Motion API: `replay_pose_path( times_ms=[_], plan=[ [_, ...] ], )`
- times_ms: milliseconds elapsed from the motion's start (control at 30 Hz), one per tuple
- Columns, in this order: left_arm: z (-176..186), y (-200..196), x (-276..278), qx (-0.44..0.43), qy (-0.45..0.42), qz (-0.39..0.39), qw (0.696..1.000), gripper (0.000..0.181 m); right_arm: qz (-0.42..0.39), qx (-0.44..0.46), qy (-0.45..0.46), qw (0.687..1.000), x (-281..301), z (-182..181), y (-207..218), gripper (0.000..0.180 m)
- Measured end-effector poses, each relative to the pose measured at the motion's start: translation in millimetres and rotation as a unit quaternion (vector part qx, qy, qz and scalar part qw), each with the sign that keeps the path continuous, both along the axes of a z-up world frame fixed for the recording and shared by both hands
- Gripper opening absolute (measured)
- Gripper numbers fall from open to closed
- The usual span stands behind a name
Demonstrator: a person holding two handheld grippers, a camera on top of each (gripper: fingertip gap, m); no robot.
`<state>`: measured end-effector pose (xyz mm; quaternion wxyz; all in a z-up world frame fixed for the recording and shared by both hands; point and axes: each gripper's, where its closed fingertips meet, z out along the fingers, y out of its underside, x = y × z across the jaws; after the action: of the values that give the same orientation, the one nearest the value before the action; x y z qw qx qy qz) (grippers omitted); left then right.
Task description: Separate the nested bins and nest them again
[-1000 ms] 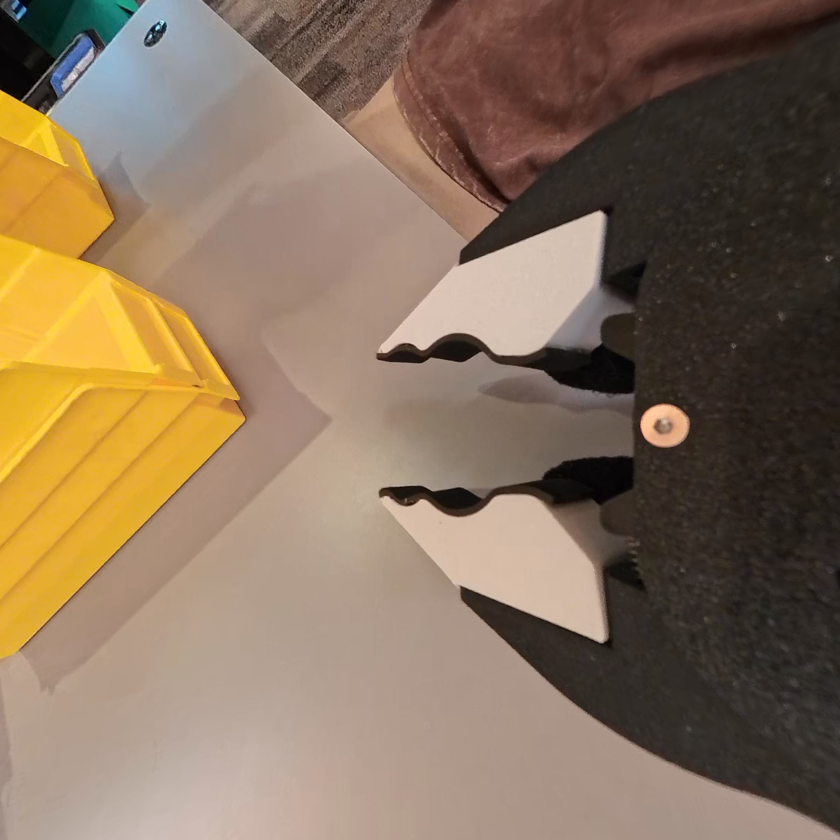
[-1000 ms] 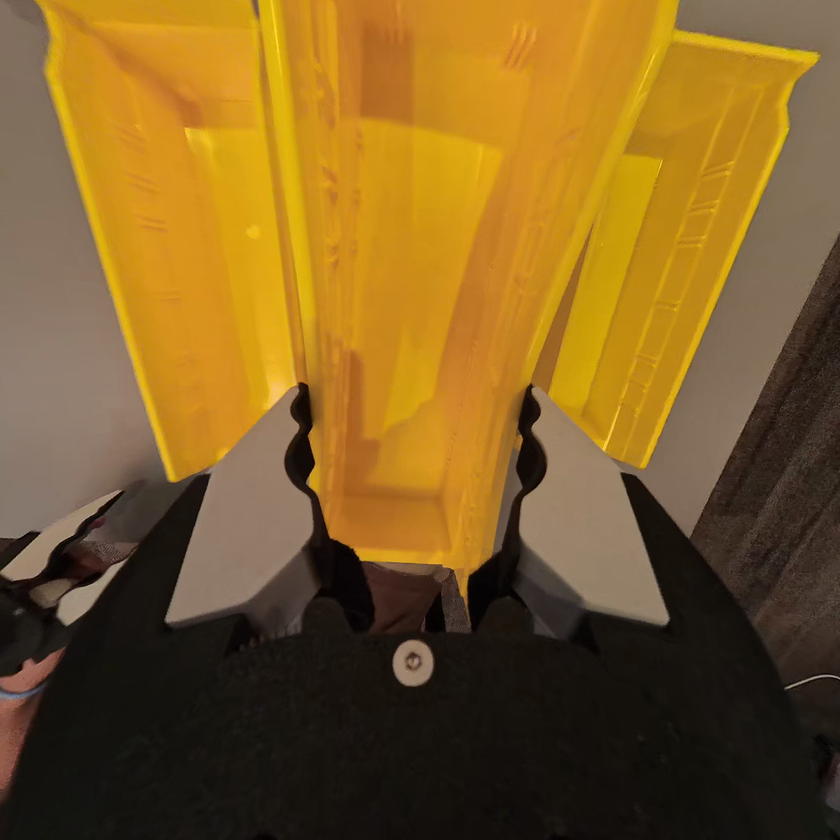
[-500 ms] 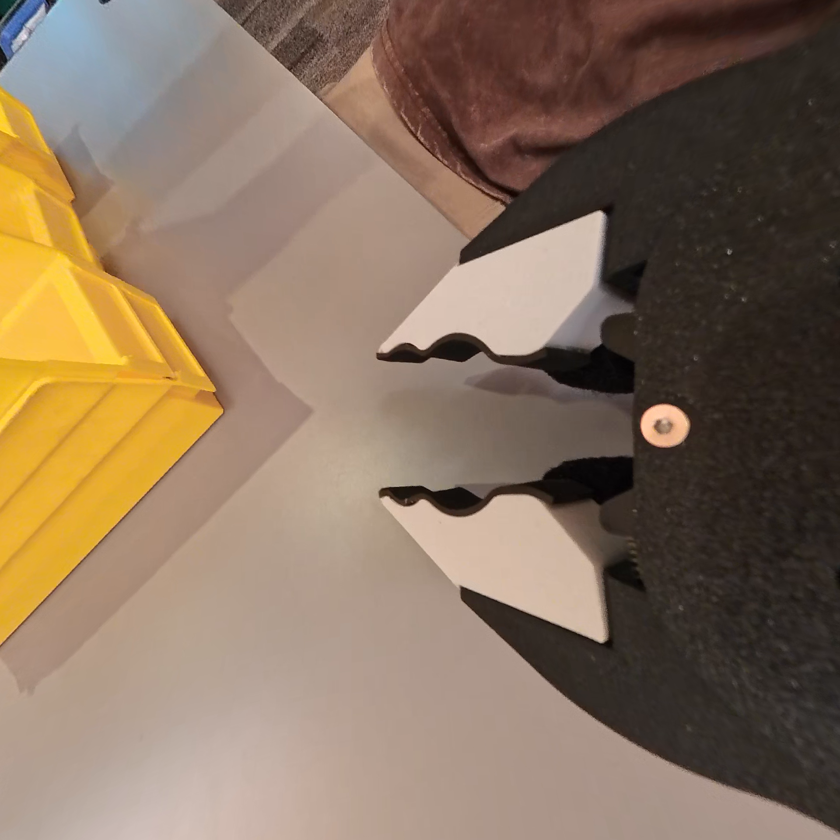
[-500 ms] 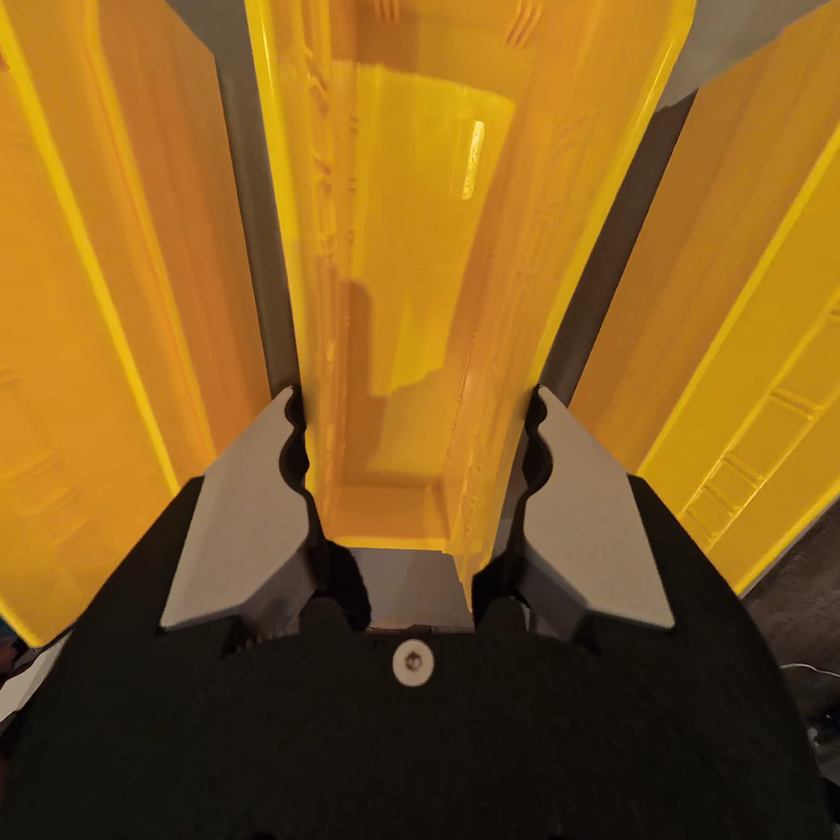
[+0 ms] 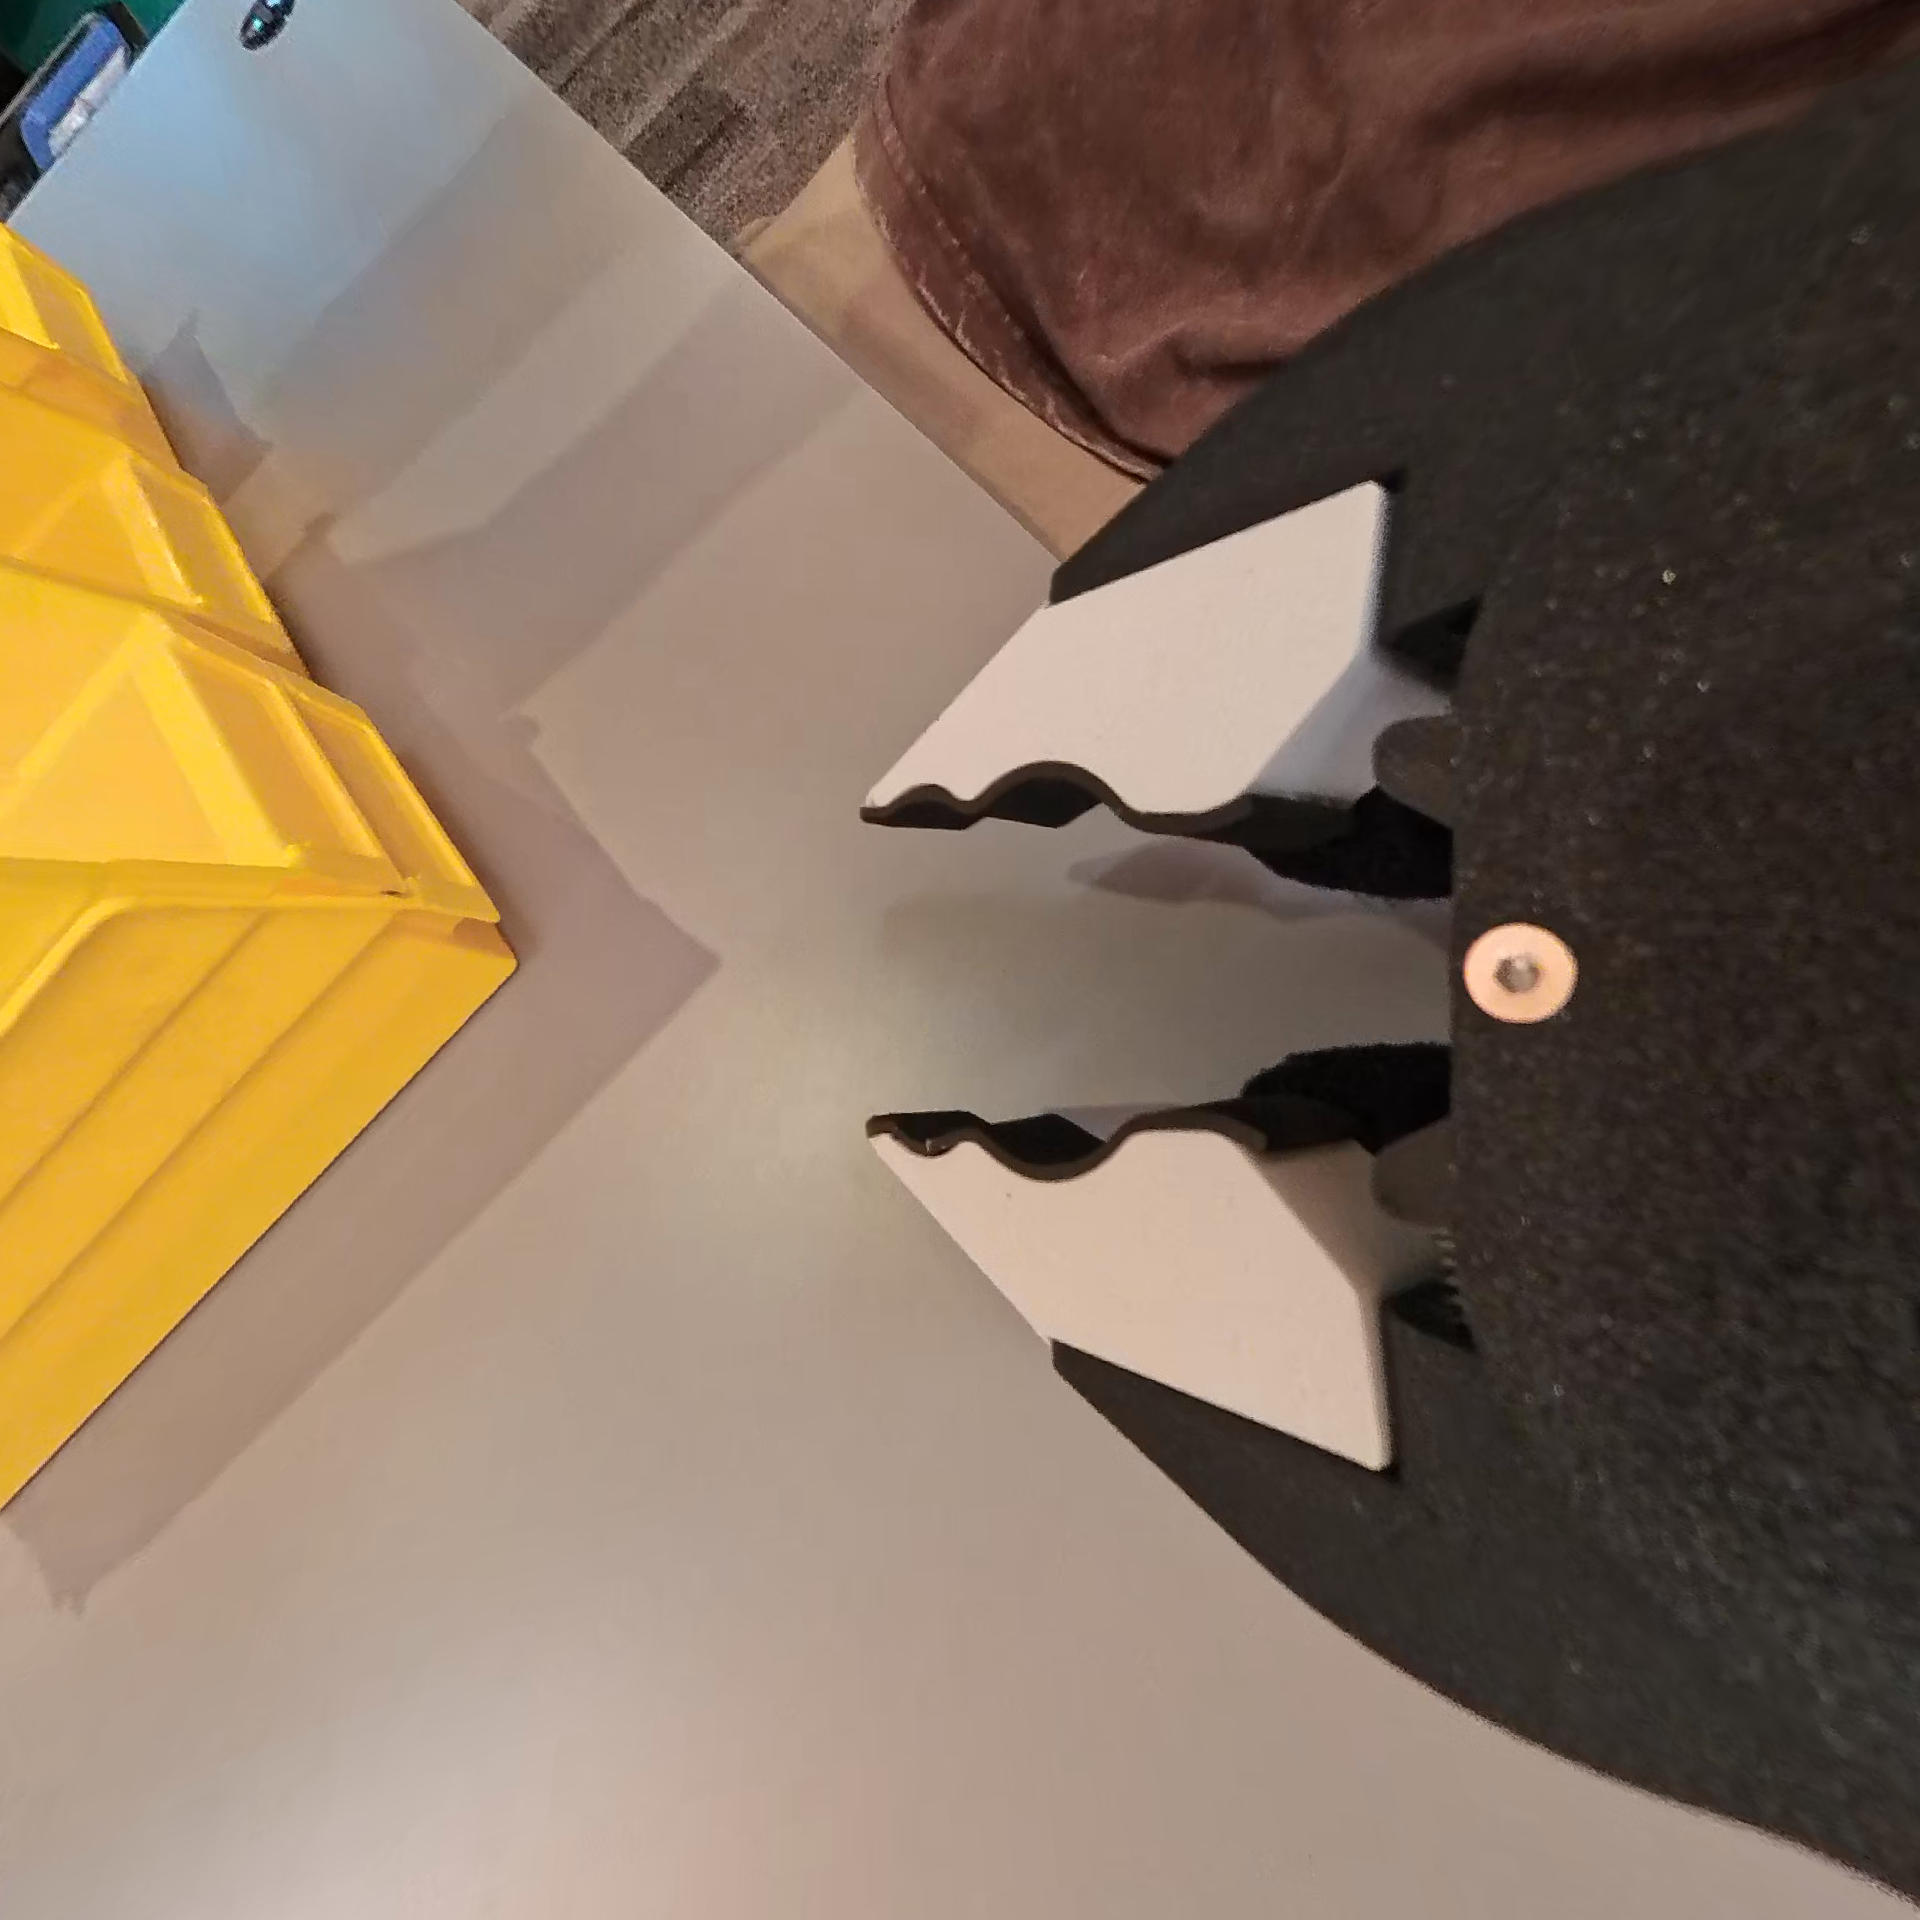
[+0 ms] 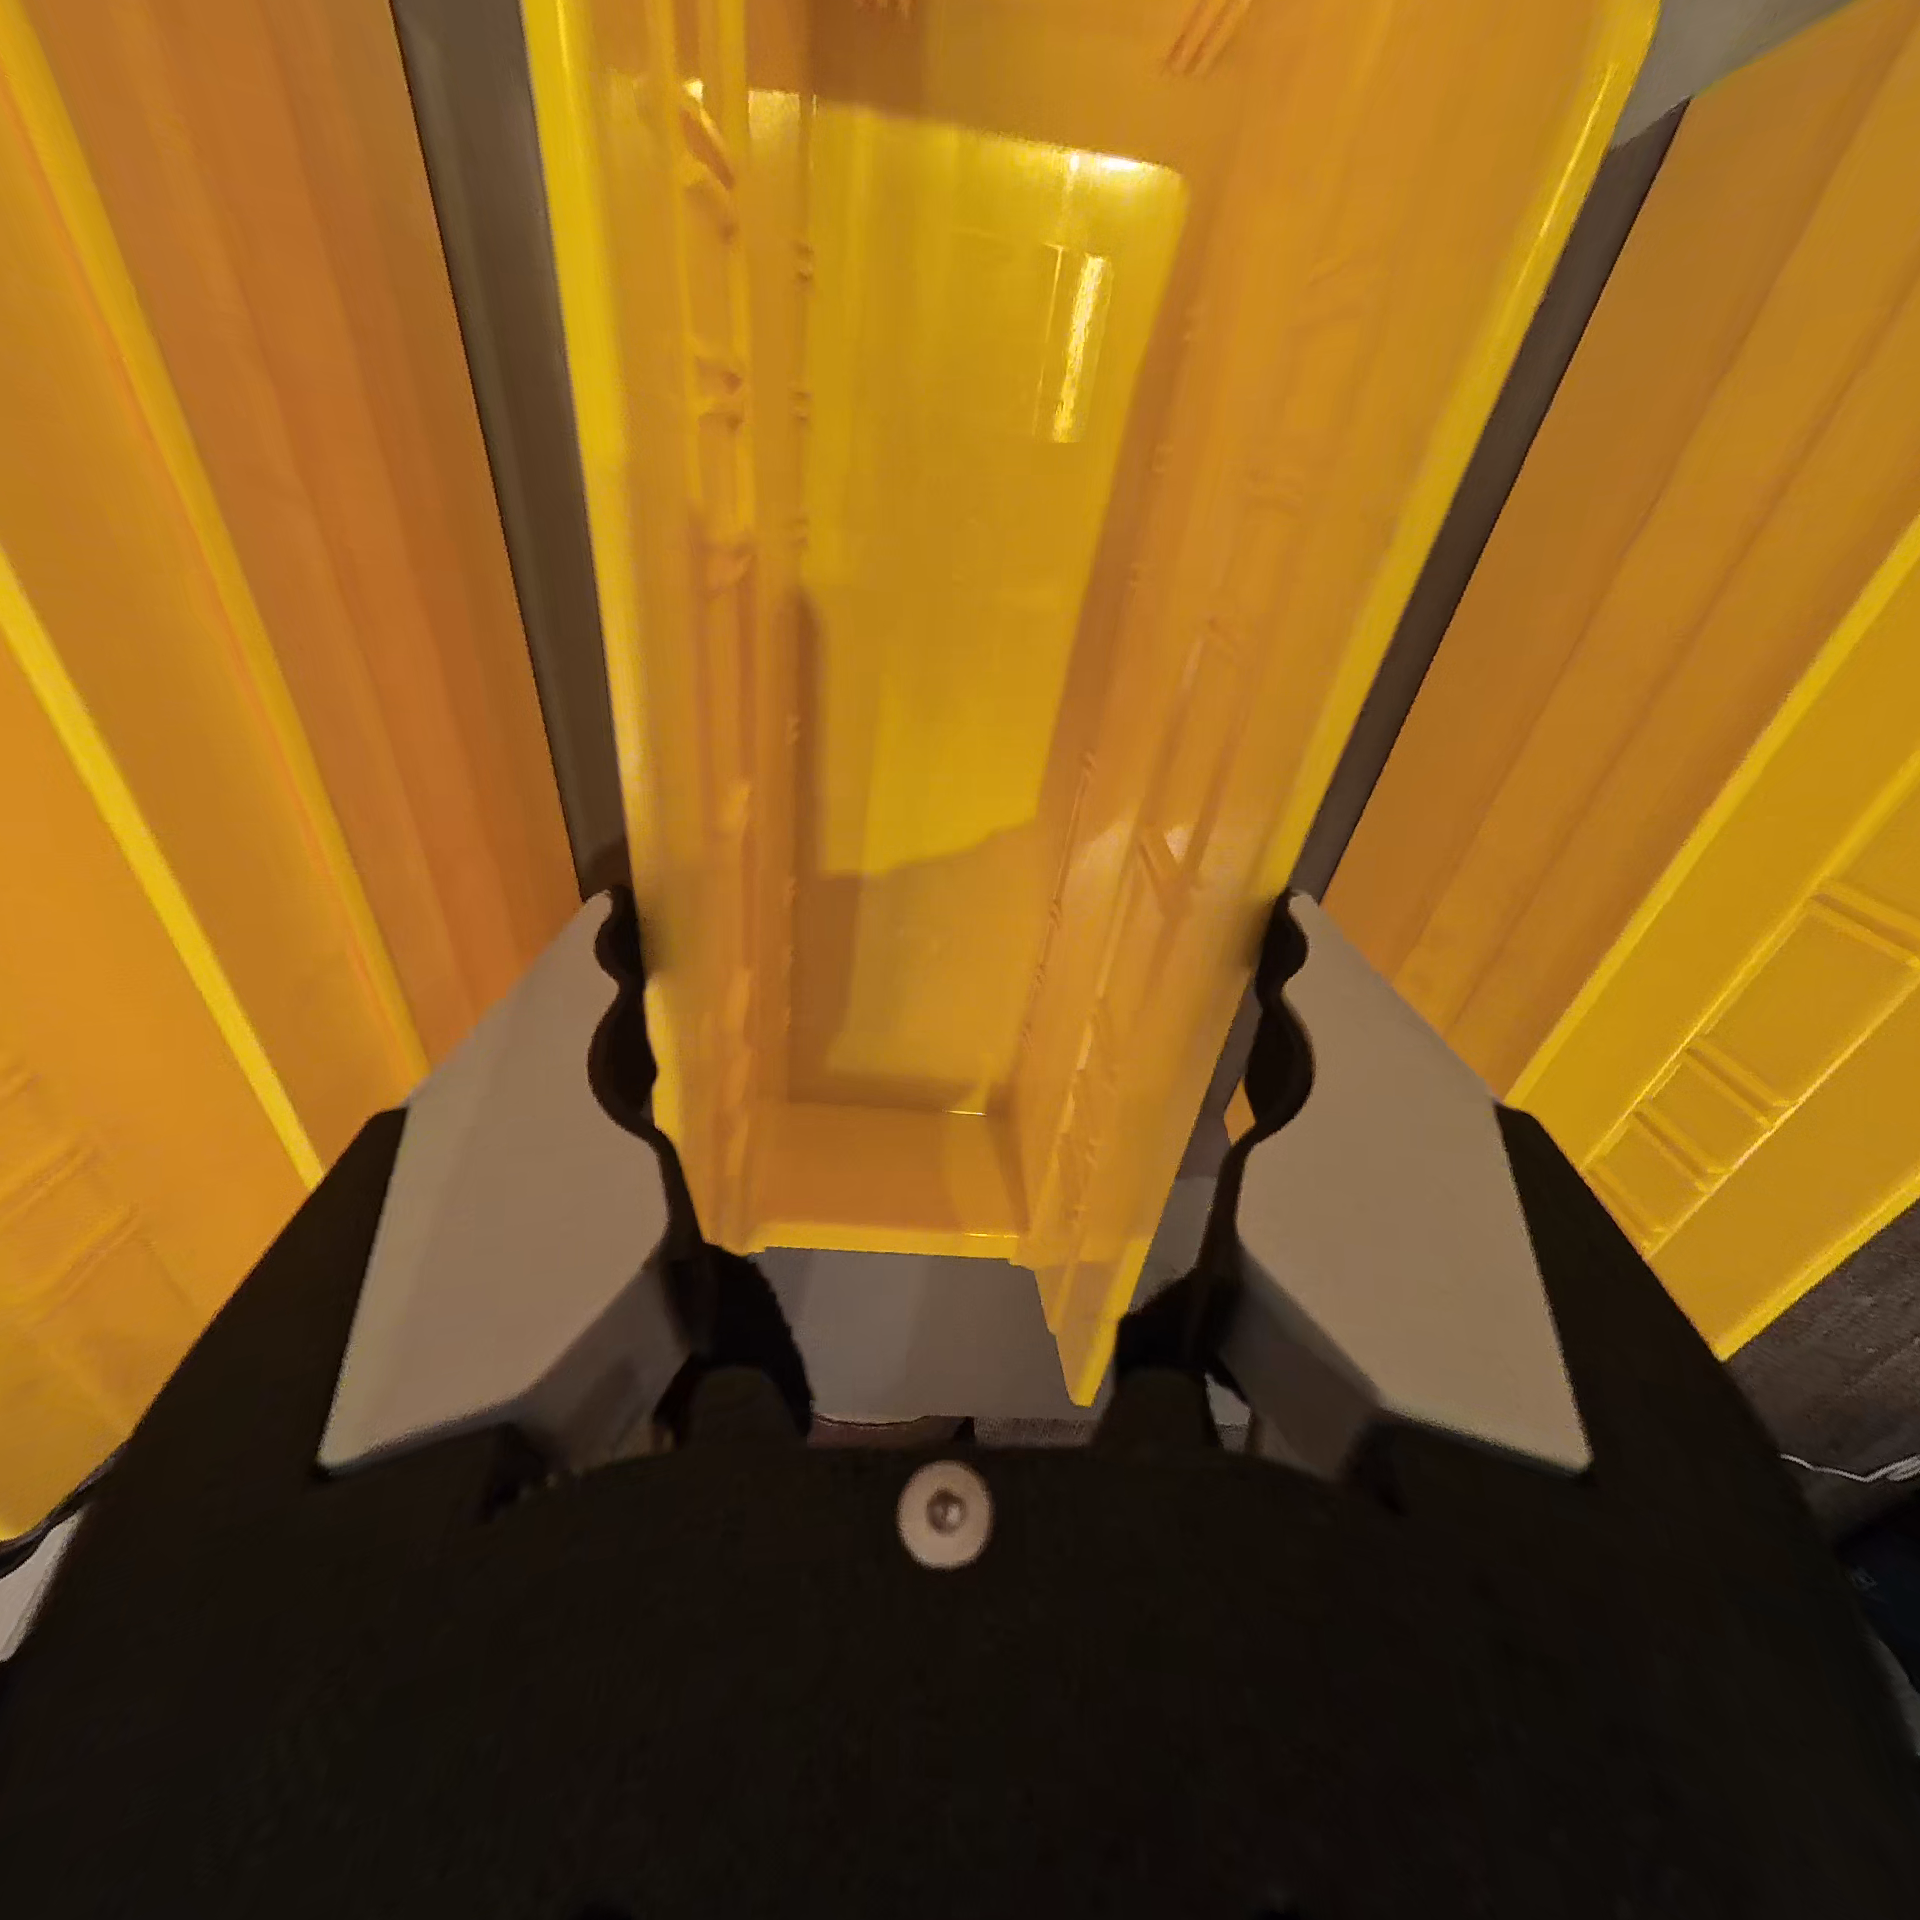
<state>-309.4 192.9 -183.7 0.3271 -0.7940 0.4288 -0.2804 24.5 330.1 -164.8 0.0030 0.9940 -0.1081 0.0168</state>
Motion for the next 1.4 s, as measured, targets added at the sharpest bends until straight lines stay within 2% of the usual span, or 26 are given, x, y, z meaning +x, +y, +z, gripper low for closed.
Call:
replay_pose_path(
  times_ms=[67,167,267,367,433,533,667,733,800,867,933,1033,1133,1267,1400],
  plan=[
    [3,3,-1,0.001,-0.007,0.007,1.000,0.053,0.003,0.012,-0.002,1.000,1,0,1,0.122],
    [7,6,-4,0.004,-0.017,0.020,1.000,0.058,0.024,0.051,-0.015,0.998,6,14,7,0.121],
    [7,12,-7,-0.020,-0.027,0.054,0.998,0.070,0.062,0.128,-0.018,0.990,8,46,12,0.118],
    [1,15,-7,-0.044,-0.018,0.069,0.996,0.092,0.095,0.228,-0.003,0.969,0,81,-2,0.119],
    [7,16,2,-0.065,-0.032,0.074,0.995,0.107,0.107,0.311,0.013,0.944,-11,99,-28,0.119],
    [19,12,30,-0.113,-0.031,0.062,0.991,0.112,0.095,0.425,-0.033,0.900,-15,104,-80,0.118],
    [38,34,81,-0.111,0.050,0.038,0.992,0.120,0.055,0.509,-0.065,0.857,-42,88,-153,0.109],
    [53,59,106,-0.100,0.090,0.053,0.989,0.119,0.059,0.542,-0.011,0.838,-74,79,-180,0.105],
    [68,86,130,-0.087,0.131,0.076,0.985,0.117,0.055,0.562,0.012,0.825,-88,70,-199,0.097],
    [82,108,157,-0.098,0.150,0.096,0.979,0.120,0.083,0.574,0.049,0.813,-105,73,-203,0.093],
    [89,135,173,-0.080,0.194,0.122,0.970,0.122,0.112,0.563,0.049,0.817,-112,63,-200,0.093],
    [75,154,186,-0.124,0.250,0.159,0.947,0.129,0.131,0.530,0.030,0.837,-114,29,-194,0.092],
    [60,162,197,-0.183,0.262,0.204,0.926,0.132,0.130,0.522,0.083,0.839,-125,27,-190,0.094],
    [45,169,196,-0.199,0.290,0.244,0.904,0.126,0.119,0.527,0.086,0.837,-115,29,-190,0.091],
    [49,175,199,-0.204,0.298,0.239,0.901,0.104,0.111,0.526,0.093,0.838,-108,29,-188,0.088]
  ],
)
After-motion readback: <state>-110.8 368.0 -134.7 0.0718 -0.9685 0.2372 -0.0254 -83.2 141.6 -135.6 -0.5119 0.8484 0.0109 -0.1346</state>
